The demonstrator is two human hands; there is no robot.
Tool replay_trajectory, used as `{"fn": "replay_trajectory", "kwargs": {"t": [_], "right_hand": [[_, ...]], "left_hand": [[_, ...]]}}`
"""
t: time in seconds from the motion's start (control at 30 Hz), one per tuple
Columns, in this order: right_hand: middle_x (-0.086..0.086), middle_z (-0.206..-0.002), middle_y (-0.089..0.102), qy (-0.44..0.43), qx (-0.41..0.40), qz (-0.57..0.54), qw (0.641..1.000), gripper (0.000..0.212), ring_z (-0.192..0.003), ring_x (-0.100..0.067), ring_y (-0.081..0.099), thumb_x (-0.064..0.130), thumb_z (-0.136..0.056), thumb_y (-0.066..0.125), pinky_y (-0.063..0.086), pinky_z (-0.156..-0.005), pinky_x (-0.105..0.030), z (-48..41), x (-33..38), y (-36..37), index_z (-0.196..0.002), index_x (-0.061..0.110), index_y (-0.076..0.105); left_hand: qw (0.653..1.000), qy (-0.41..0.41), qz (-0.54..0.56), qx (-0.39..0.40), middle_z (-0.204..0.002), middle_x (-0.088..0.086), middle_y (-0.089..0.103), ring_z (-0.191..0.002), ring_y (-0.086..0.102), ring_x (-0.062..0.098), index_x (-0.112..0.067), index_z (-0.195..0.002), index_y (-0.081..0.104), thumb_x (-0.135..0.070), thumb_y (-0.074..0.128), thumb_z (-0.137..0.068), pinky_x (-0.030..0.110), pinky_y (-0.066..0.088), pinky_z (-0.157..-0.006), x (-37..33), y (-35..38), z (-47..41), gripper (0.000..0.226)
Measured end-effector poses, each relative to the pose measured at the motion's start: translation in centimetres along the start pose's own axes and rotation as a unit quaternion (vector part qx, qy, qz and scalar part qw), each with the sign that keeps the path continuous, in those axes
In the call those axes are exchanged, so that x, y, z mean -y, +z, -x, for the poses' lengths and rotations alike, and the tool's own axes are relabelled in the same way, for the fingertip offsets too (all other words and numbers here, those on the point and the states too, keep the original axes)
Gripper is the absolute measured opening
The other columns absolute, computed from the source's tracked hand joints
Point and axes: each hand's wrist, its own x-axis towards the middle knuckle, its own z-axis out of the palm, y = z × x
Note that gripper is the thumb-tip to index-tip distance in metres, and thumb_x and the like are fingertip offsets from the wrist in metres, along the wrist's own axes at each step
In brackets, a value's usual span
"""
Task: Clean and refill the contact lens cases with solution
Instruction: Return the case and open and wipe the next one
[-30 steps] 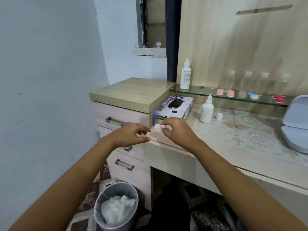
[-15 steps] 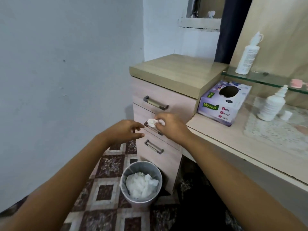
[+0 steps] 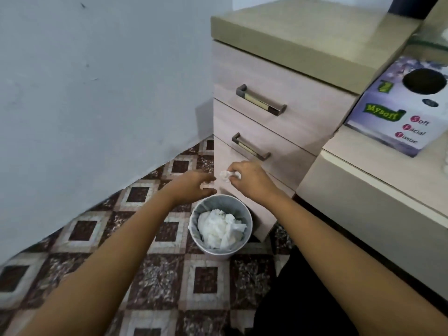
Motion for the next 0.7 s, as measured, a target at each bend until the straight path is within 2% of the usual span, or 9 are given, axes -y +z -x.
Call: {"fn": "replay_trajectory", "kwargs": {"t": [0.17, 0.3, 0.4, 0.5, 0.6, 0.7], "right_hand": [[-0.014, -0.107, 0.066, 0.035, 0.05, -0.006, 0.998, 0.026, -0.101, -0.028, 0.058, 0.011, -0.084, 0.055, 0.048, -0.085, -0.035, -0.2, -2.0, 3.6, -0.107, 0.009, 0.066], [-0.016, -0.111, 0.064, 0.06, 0.084, -0.004, 0.995, 0.029, -0.104, -0.029, 0.057, 0.01, -0.085, 0.055, 0.043, -0.082, -0.029, -0.2, -3.2, 5.7, -0.113, 0.007, 0.063], [-0.014, -0.115, 0.062, 0.079, 0.113, -0.008, 0.99, 0.03, -0.105, -0.027, 0.057, 0.013, -0.085, 0.057, 0.043, -0.085, -0.028, -0.5, -3.8, 6.9, -0.115, 0.01, 0.062], [-0.013, -0.119, 0.061, 0.093, 0.146, -0.014, 0.985, 0.04, -0.111, -0.028, 0.056, 0.013, -0.084, 0.061, 0.045, -0.09, -0.028, -0.4, -4.3, 7.6, -0.124, 0.01, 0.057], [-0.009, -0.13, 0.057, 0.091, 0.159, -0.022, 0.983, 0.039, -0.117, -0.024, 0.053, 0.012, -0.086, 0.061, 0.041, -0.093, -0.026, -0.1, -4.9, 7.8, -0.125, 0.009, 0.057], [-0.01, -0.126, 0.058, 0.096, 0.161, -0.026, 0.982, 0.036, -0.115, -0.024, 0.054, 0.017, -0.088, 0.06, 0.04, -0.092, -0.026, 0.4, -5.6, 8.1, -0.123, 0.011, 0.059]], "left_hand": [[0.998, -0.025, -0.006, 0.052, -0.118, 0.01, 0.061, -0.103, 0.057, 0.02, -0.009, -0.126, 0.055, -0.028, 0.058, -0.09, 0.02, 0.038, -0.082, 1.2, 3.1, -0.9, 0.041], [0.995, -0.051, -0.009, 0.086, -0.12, 0.011, 0.06, -0.105, 0.057, 0.023, -0.01, -0.123, 0.058, -0.032, 0.057, -0.089, 0.031, 0.045, -0.09, 2.4, 5.2, -1.4, 0.04], [0.992, -0.064, -0.015, 0.108, -0.12, 0.01, 0.059, -0.105, 0.057, 0.023, -0.014, -0.126, 0.055, -0.034, 0.058, -0.089, 0.033, 0.045, -0.092, 3.0, 6.3, -1.5, 0.042], [0.99, -0.075, -0.018, 0.122, -0.119, 0.011, 0.06, -0.106, 0.057, 0.026, -0.015, -0.126, 0.055, -0.035, 0.059, -0.088, 0.036, 0.045, -0.093, 3.5, 7.1, -1.7, 0.043], [0.989, -0.08, -0.011, 0.128, -0.122, 0.012, 0.06, -0.108, 0.057, 0.026, -0.014, -0.128, 0.054, -0.033, 0.059, -0.089, 0.035, 0.044, -0.095, 3.7, 7.6, -1.8, 0.044], [0.989, -0.08, -0.003, 0.127, -0.127, 0.012, 0.057, -0.113, 0.055, 0.025, -0.013, -0.131, 0.051, -0.031, 0.058, -0.09, 0.031, 0.04, -0.097, 3.5, 7.9, -1.9, 0.046]]}}
